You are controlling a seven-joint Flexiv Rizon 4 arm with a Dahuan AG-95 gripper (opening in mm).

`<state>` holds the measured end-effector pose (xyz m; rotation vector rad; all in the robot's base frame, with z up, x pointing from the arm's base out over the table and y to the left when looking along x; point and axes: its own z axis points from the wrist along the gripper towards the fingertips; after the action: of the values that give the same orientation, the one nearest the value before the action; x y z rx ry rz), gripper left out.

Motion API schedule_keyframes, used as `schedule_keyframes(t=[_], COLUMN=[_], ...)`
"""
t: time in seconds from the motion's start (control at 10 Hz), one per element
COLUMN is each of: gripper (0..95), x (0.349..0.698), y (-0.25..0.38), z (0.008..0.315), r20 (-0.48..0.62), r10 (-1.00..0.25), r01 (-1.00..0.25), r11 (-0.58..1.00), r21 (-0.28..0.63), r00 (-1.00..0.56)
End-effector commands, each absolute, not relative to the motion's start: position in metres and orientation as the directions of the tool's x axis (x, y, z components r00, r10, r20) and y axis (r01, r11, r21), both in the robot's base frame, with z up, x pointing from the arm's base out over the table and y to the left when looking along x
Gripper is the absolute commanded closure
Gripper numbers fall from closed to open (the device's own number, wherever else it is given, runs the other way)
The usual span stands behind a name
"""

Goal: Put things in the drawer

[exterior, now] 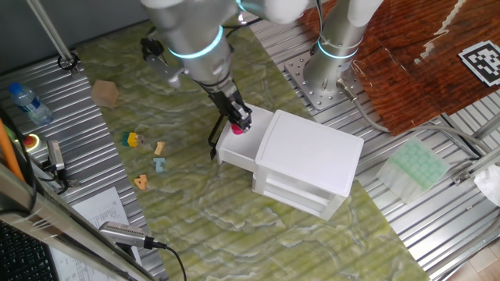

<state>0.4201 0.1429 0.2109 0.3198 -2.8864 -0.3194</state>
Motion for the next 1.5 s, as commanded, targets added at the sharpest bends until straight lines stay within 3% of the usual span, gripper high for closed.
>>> schedule_keyframes(t=[0.1,0.2,0.4,0.8,1.3,1.5], gripper=[38.0,19.0,19.0,95.0,95.0,95.0], x=[0.419,0.419,0.419,0.422,0.446,0.471], y=[0.143,0.143,0.143,0.133,0.082,0.053], z=[0.211,0.211,0.211,0.211,0.233,0.237], r20=[0.19,0.189,0.193,0.194,0.178,0.179], r10=[-0.241,-0.245,-0.245,-0.274,-0.374,-0.416], r01=[-0.185,-0.19,-0.195,-0.258,-0.359,-0.403], r11=[0.945,0.944,0.949,0.96,0.926,0.909], r21=[0.269,0.269,0.247,0.105,0.115,0.108], r00=[-0.952,-0.951,-0.95,-0.942,-0.91,-0.891])
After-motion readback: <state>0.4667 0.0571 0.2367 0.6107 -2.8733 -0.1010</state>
